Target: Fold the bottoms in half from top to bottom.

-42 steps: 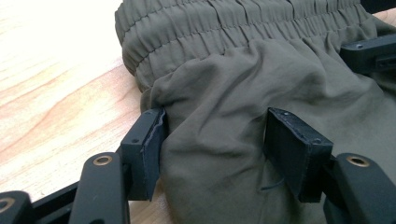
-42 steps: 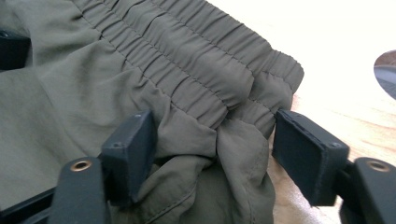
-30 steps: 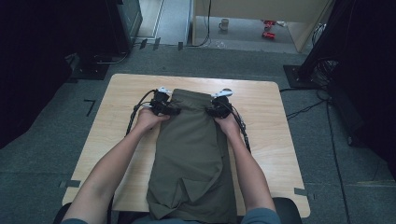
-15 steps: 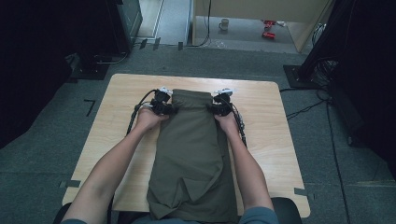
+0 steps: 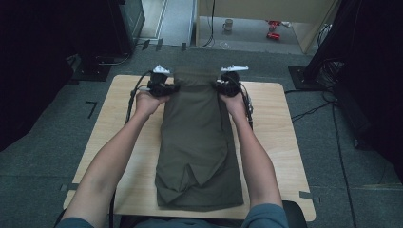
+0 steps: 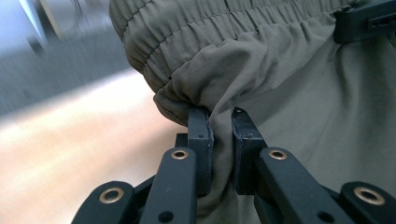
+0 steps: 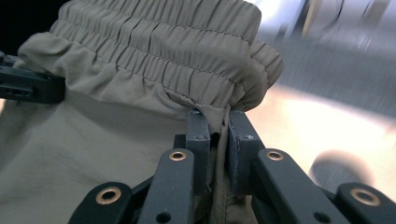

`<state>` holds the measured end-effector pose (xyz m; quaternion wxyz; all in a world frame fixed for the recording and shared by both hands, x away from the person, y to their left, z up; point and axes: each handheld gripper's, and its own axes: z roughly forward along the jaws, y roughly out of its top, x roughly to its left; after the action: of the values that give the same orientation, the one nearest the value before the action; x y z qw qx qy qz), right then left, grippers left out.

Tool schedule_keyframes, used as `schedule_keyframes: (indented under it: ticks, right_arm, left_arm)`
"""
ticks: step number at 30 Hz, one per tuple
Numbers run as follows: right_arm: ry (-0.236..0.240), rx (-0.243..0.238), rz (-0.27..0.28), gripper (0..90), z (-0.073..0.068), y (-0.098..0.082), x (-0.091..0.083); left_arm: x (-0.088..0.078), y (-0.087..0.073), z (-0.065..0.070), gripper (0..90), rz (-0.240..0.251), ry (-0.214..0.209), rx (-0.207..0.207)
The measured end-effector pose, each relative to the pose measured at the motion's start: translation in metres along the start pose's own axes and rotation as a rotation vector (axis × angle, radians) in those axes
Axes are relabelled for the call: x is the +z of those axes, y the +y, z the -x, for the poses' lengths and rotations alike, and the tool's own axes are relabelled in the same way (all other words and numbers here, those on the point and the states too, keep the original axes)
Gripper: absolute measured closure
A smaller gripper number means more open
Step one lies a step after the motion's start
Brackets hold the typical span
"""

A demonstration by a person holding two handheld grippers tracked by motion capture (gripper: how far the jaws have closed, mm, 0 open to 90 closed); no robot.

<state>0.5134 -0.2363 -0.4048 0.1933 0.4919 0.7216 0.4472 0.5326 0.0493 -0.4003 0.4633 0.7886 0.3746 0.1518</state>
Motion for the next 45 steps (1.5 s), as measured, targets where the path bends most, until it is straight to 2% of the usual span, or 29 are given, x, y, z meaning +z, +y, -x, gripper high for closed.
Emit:
schedule_keyframes:
  ticks: [2, 4, 5, 8, 10, 15, 20, 25, 29, 34, 37, 42, 45]
  right_arm:
    - [-0.015, -0.054, 0.119, 81.5, -0.007, 0.017, -0.017]
    - [-0.046, -0.121, 0.187, 81.1, -0.012, 0.024, -0.028]
    - [-0.048, -0.133, 0.187, 80.8, -0.013, 0.024, -0.030]
    - [-0.024, -0.102, 0.116, 80.6, -0.010, 0.014, -0.027]
    - [-0.008, -0.088, 0.094, 80.7, -0.008, 0.000, -0.027]
    - [0.022, -0.069, 0.035, 80.5, -0.006, -0.024, -0.028]
    - [0.050, -0.072, 0.006, 80.5, -0.007, -0.039, -0.036]
    - [0.060, -0.108, -0.008, 80.2, -0.016, -0.049, -0.047]
    - [0.085, -0.104, -0.011, 79.8, -0.020, -0.057, -0.057]
    - [0.100, -0.129, -0.028, 79.3, -0.027, -0.072, -0.066]
    - [0.107, -0.139, -0.038, 79.0, -0.031, -0.079, -0.070]
    - [0.111, -0.158, -0.064, 78.4, -0.033, -0.096, -0.072]
    - [0.122, -0.153, -0.089, 78.0, -0.033, -0.108, -0.070]
  left_arm:
    - [-0.014, 0.016, 0.003, 82.0, 0.088, 0.004, 0.030]
    - [-0.023, 0.023, 0.006, 82.0, 0.106, 0.010, 0.072]
    - [-0.024, 0.023, 0.009, 82.0, 0.092, 0.015, 0.089]
    - [-0.022, 0.012, 0.013, 81.9, 0.052, 0.005, 0.105]
    - [-0.021, 0.001, 0.017, 81.9, 0.034, -0.011, 0.106]
    - [-0.022, -0.016, 0.027, 81.9, -0.011, -0.043, 0.118]
    - [-0.031, -0.031, 0.037, 81.7, -0.029, -0.076, 0.129]
    - [-0.041, -0.041, 0.045, 81.7, -0.038, -0.087, 0.137]
    - [-0.051, -0.051, 0.055, 81.6, -0.033, -0.094, 0.146]
    - [-0.061, -0.066, 0.066, 81.5, -0.040, -0.102, 0.158]
    - [-0.067, -0.075, 0.074, 81.4, -0.044, -0.096, 0.169]
    - [-0.071, -0.089, 0.087, 81.1, -0.061, -0.094, 0.214]
    - [-0.070, -0.098, 0.091, 80.8, -0.085, -0.105, 0.217]
